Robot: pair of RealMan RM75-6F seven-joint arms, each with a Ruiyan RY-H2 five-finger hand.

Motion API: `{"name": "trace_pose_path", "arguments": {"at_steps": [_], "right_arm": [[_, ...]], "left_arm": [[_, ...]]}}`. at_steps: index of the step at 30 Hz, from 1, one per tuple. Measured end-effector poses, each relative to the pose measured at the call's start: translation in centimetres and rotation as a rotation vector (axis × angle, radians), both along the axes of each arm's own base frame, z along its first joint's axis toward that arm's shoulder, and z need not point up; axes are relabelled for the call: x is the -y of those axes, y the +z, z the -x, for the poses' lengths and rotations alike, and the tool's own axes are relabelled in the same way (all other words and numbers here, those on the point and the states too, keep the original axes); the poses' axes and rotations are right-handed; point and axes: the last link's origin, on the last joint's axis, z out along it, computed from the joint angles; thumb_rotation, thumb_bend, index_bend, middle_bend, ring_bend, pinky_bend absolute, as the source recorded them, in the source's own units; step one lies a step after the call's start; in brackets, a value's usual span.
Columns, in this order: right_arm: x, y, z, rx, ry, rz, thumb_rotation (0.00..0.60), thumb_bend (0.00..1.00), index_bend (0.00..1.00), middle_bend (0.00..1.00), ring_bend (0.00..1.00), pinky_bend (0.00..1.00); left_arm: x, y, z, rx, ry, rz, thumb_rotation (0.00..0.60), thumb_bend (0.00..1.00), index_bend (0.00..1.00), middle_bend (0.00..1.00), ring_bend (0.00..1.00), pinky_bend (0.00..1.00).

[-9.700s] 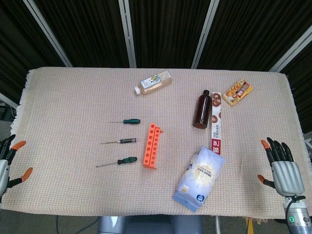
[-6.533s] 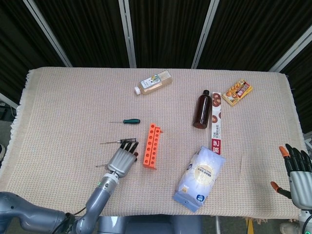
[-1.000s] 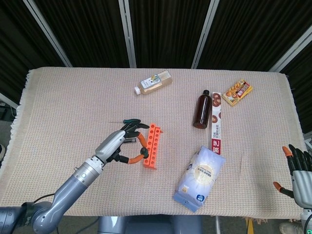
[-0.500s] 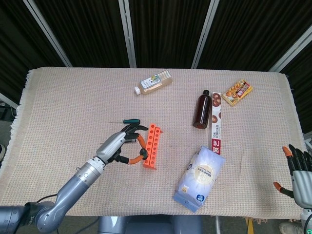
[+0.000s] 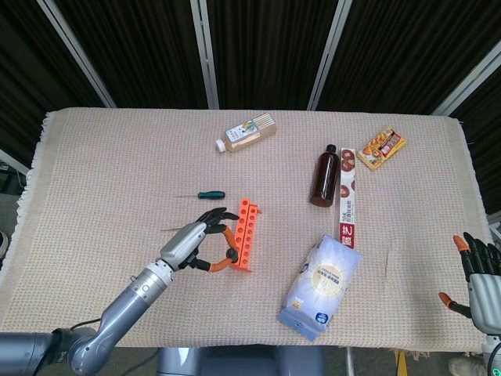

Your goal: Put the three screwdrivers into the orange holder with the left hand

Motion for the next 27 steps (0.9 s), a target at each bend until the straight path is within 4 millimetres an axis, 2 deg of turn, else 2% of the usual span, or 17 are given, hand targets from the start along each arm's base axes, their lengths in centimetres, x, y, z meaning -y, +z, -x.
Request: {"name": "trace_pose_path", "arguments": {"at_steps": [10,19,23,27], "right_arm": [[0.0,0.0,0.0,0.000,-0.004,-0.002,0.600,0.00,0.00,0.00,0.00,0.00],[0.1,-0.1,0.1,0.000,-0.008,-0.004,0.600,0.00,0.00,0.00,0.00,0.00],[0.1,-0.1,0.1,-0.001,-0.010,-0.005,0.600,0.00,0.00,0.00,0.00,0.00],[0.1,-0.1,0.0,-0.002,-0.010,-0.005,0.600,0.00,0.00,0.00,0.00,0.00]], "left_arm": [[-0.1,-1.1,0.6,-0.025,0.009,0.003,0.600,0.44,0.68,0.12,0.00,0.00],[-0.3,-1.5,0.6,-0.045,0.002,0.008,0.600,0.44,0.62,0.10,0.00,0.00],[-0.3,-1.6,0.7,-0.059,-0.001,0.008,0.600,0.43,0.55,0.09,0.00,0.00],[-0.3,-1.6,0.6,-0.064,-0.005,0.003,0.600,0.43,0.42,0.06,0.00,0.00]]}}
